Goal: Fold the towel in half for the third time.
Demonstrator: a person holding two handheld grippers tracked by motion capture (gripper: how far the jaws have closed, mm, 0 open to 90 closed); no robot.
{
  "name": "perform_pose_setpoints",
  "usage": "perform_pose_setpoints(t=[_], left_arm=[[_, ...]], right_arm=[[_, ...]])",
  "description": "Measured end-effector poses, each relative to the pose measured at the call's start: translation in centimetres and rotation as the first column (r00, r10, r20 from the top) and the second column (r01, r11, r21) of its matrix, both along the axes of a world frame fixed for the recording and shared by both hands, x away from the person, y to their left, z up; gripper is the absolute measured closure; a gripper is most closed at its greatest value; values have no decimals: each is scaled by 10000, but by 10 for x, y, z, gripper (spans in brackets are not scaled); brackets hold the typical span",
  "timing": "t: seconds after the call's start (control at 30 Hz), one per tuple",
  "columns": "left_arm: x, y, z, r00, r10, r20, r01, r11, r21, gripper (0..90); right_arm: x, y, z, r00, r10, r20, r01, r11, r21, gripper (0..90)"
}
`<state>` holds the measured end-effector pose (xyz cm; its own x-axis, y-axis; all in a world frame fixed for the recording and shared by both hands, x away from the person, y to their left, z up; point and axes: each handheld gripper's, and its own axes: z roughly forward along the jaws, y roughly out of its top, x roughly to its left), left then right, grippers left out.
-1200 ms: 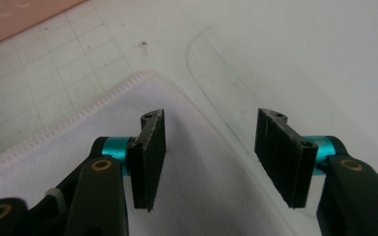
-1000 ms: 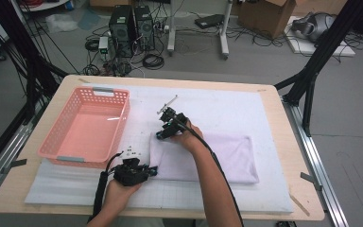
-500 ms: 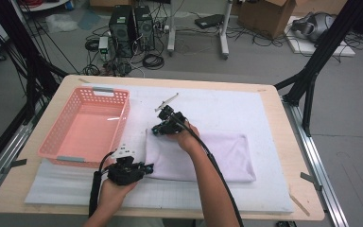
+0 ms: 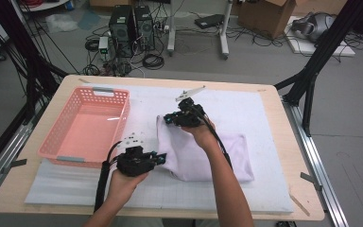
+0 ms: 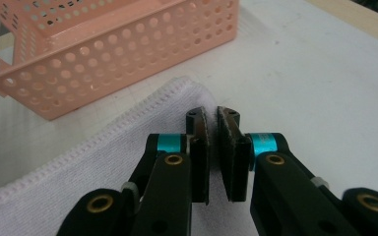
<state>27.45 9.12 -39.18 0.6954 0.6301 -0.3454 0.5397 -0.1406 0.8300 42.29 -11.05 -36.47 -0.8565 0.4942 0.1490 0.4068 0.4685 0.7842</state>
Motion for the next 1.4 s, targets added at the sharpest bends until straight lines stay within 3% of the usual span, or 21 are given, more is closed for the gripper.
perform_pose_setpoints(t=[0.37, 0.73, 0.9, 1.0, 1.13, 1.23, 1.4], left_arm=[[12, -52, 6, 9963, -853, -101, 855, 9960, 239, 809], [19, -104, -5, 9896, -1401, -341, 1412, 9895, 322, 804], [22, -121, -13, 9897, -1382, -359, 1390, 9901, 186, 756], [21, -123, -13, 9911, -1328, 18, 1327, 9911, 83, 598], [19, -113, -6, 9899, -1096, 904, 1102, 9939, -16, 445], [18, -101, 1, 9859, -908, 1404, 913, 9958, 33, 413], [18, -75, 0, 9805, -686, 1842, 668, 9976, 157, 375]], right_arm=[[-10, -58, 2, 9955, -918, 247, 913, 9956, 201, 837], [-20, -111, -9, 9838, -1771, 270, 1769, 9842, 118, 836], [-23, -129, -18, 9759, -2159, 302, 2161, 9764, -41, 836], [-24, -141, -26, 9710, -2380, 233, 2383, 9711, -132, 836], [-25, -153, -36, 9642, -2648, 144, 2650, 9642, -138, 836], [-26, -161, -39, 9587, -2845, 42, 2845, 9585, -161, 837], [-30, -167, -35, 9497, -3098, 454, 3118, 9490, -468, 836]])
